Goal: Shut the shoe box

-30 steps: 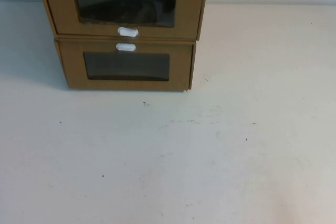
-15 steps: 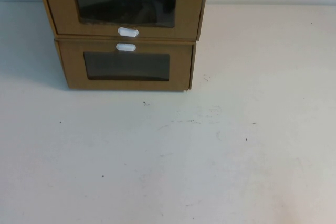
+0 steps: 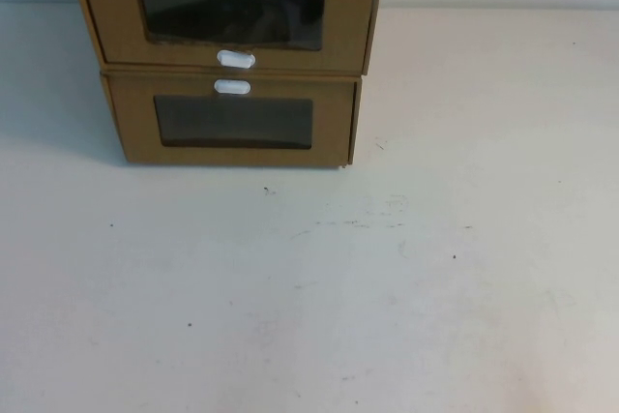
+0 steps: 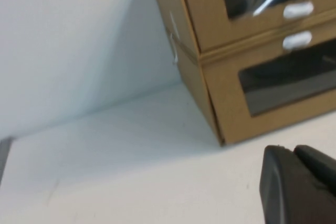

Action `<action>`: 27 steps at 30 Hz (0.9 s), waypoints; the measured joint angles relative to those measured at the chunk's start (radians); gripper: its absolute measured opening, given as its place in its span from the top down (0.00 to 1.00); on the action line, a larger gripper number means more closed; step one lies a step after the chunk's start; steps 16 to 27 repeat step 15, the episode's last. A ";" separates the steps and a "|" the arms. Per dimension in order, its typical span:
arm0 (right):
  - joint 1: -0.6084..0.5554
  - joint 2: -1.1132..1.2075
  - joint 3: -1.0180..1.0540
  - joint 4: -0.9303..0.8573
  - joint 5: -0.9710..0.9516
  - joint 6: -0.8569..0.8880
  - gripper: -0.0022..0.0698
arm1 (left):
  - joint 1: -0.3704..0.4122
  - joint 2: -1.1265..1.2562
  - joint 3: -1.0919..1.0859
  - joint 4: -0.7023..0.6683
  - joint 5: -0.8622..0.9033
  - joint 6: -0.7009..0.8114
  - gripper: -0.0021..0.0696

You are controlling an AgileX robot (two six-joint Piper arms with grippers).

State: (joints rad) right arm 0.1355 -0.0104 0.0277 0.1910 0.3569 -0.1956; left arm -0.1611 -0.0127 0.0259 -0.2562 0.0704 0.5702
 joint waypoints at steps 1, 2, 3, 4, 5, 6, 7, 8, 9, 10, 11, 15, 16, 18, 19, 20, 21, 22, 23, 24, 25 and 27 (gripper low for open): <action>0.000 0.000 0.000 0.000 0.000 0.000 0.99 | 0.013 0.000 0.000 0.072 0.024 -0.077 0.97; 0.000 0.000 0.000 0.000 0.000 0.000 0.99 | 0.027 0.000 0.000 0.128 0.053 -0.155 0.97; 0.000 0.000 0.000 0.000 0.000 0.000 0.99 | 0.038 0.000 0.000 0.166 0.086 -0.192 0.97; 0.000 0.000 0.000 0.000 0.000 0.000 0.99 | 0.051 0.000 0.000 0.190 0.120 -0.223 0.97; 0.000 0.000 0.000 0.000 0.000 0.000 0.99 | 0.059 0.000 0.000 0.205 0.161 -0.242 0.97; 0.000 0.000 0.000 0.000 0.000 0.000 0.99 | 0.064 0.000 0.000 0.212 0.192 -0.253 0.97; 0.000 0.000 0.000 0.000 0.000 0.000 0.99 | 0.068 0.000 0.000 0.219 0.232 -0.265 0.97; 0.000 -0.001 0.000 0.000 0.000 0.000 0.99 | 0.070 0.000 0.000 0.223 0.268 -0.277 0.97; 0.000 -0.001 0.000 0.000 0.000 0.000 0.99 | 0.070 0.000 0.000 0.227 0.287 -0.282 0.97; 0.000 -0.001 0.000 0.000 0.000 0.000 0.99 | 0.070 0.000 0.000 0.228 0.301 -0.288 0.97; 0.000 -0.001 0.000 0.000 0.000 0.000 0.99 | 0.070 0.000 0.000 0.229 0.303 -0.297 0.97; 0.000 -0.002 0.000 0.002 0.000 0.000 0.99 | 0.070 0.000 0.000 0.230 0.303 -0.313 0.97; 0.000 -0.002 0.000 0.002 0.000 0.000 0.99 | 0.070 0.000 0.000 0.230 0.303 -0.313 0.97; 0.000 -0.002 0.000 0.002 0.000 0.000 0.99 | 0.070 0.000 0.000 0.230 0.303 -0.313 0.97; 0.000 -0.002 0.000 0.002 0.000 0.000 0.99 | 0.070 0.000 0.000 0.230 0.303 -0.313 0.97; 0.000 -0.002 0.000 0.002 0.000 0.000 0.99 | 0.070 0.000 0.000 0.230 0.303 -0.313 0.97; 0.000 -0.002 0.000 0.002 0.000 0.000 0.99 | 0.070 0.000 0.000 0.230 0.303 -0.313 0.97; 0.000 -0.002 0.000 0.002 0.000 0.000 0.99 | 0.070 0.000 0.000 0.230 0.303 -0.313 0.97; 0.000 -0.002 0.000 0.002 0.000 0.000 0.99 | 0.070 0.000 0.000 0.230 0.303 -0.313 0.97; 0.000 -0.002 0.000 0.002 0.000 0.000 0.99 | 0.070 0.000 0.000 0.230 0.303 -0.313 0.97; 0.000 -0.002 0.000 0.002 0.000 0.000 0.99 | 0.070 0.000 0.000 0.230 0.303 -0.313 0.97; 0.000 -0.002 0.000 0.002 0.000 0.000 0.99 | 0.070 0.000 0.000 0.230 0.303 -0.313 0.97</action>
